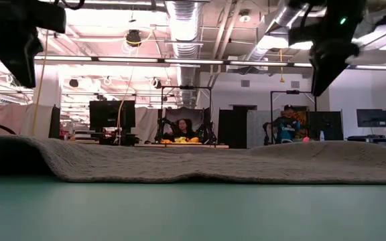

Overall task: Roll towel
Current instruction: Roll the gray towel

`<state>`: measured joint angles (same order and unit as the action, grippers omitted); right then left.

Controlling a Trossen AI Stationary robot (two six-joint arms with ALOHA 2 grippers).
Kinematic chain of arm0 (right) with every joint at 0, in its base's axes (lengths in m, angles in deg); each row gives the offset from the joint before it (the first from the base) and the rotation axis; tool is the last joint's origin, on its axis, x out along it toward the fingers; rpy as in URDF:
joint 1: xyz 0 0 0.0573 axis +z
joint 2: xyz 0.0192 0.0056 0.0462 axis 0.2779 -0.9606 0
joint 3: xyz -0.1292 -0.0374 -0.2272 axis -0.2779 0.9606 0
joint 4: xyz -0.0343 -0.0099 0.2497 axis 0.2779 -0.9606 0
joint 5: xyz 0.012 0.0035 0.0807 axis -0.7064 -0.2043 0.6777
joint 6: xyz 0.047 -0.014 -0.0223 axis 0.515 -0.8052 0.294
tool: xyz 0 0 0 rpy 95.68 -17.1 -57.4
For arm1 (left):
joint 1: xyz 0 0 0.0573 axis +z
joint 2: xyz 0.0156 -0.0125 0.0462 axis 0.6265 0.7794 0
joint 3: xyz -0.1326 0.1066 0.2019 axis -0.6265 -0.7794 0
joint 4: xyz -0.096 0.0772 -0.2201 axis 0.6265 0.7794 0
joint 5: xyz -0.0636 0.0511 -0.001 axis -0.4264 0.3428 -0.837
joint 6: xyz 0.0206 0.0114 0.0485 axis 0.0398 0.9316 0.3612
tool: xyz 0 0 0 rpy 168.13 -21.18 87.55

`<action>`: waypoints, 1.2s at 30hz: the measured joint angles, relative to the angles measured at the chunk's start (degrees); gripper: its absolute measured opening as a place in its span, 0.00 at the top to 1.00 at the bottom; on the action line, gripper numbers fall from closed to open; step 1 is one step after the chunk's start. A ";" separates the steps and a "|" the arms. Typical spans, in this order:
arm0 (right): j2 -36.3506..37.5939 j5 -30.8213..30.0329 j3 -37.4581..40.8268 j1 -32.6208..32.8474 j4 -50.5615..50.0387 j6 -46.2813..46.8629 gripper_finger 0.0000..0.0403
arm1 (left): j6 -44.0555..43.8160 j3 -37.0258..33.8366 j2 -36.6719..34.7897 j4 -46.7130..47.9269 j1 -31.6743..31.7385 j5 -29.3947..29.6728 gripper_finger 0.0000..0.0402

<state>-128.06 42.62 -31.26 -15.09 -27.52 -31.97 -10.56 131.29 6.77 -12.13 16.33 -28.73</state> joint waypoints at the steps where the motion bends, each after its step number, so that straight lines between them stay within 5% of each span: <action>1: 0.60 0.50 1.10 -1.73 -0.08 4.09 0.55 | -3.35 -0.34 -0.93 0.01 0.30 0.35 0.63; 6: 1.80 4.43 8.05 -7.26 0.50 16.92 0.55 | -17.35 -0.74 -4.15 1.33 1.01 0.27 0.63; 12: 0.84 8.32 18.25 -11.25 9.38 20.40 0.54 | -26.99 -0.74 -5.45 5.57 0.99 1.59 0.63; 20: 1.79 10.20 21.63 -15.61 21.68 16.51 0.52 | -30.68 -0.74 -5.81 6.74 0.97 1.12 0.63; 28: 0.82 9.54 21.65 -18.53 21.68 11.19 0.46 | -33.44 -1.63 -4.56 4.51 0.92 2.05 0.63; 36: 1.12 10.60 21.65 -21.50 22.73 12.81 0.40 | -33.92 -9.88 -2.77 -4.83 0.88 -4.13 0.63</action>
<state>-126.94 53.22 -9.61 -36.60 -4.79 -19.16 -44.47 121.42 3.99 -16.96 17.21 -32.85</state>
